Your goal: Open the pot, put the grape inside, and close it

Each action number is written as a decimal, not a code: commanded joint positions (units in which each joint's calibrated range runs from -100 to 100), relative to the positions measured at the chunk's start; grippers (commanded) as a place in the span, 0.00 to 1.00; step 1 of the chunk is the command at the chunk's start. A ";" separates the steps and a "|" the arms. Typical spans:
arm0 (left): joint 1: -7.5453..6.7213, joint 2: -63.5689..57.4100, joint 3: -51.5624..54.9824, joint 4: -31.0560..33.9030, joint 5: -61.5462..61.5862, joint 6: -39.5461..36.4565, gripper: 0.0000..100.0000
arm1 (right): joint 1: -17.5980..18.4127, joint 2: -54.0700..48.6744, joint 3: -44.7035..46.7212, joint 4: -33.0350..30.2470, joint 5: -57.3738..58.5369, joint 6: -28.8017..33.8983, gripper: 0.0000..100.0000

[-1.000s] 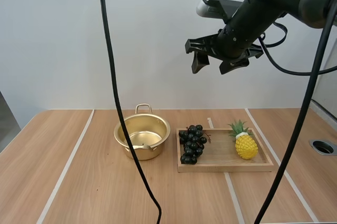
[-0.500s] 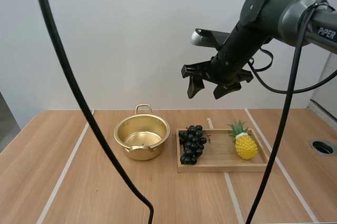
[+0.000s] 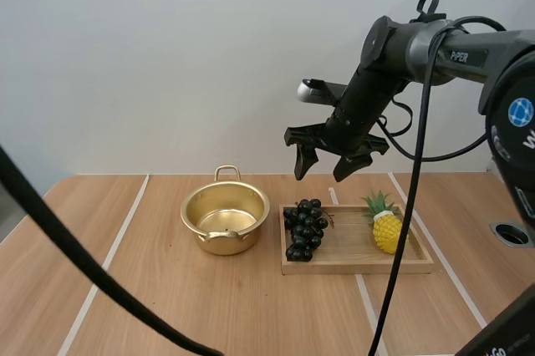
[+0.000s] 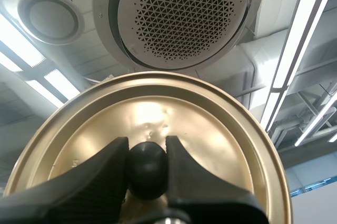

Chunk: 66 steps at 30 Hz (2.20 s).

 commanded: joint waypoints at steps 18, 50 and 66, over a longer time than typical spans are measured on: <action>0.04 0.00 -1.13 0.54 5.49 -0.64 0.00 | 4.28 4.99 5.75 -8.87 -1.61 -0.16 1.00; 0.04 0.13 -0.90 1.79 8.66 -0.64 0.00 | 5.61 18.94 6.09 -9.31 -19.74 2.32 1.00; 0.04 0.13 -0.90 1.78 10.79 -0.64 0.00 | 5.61 19.22 6.09 -9.31 -21.62 -0.94 0.00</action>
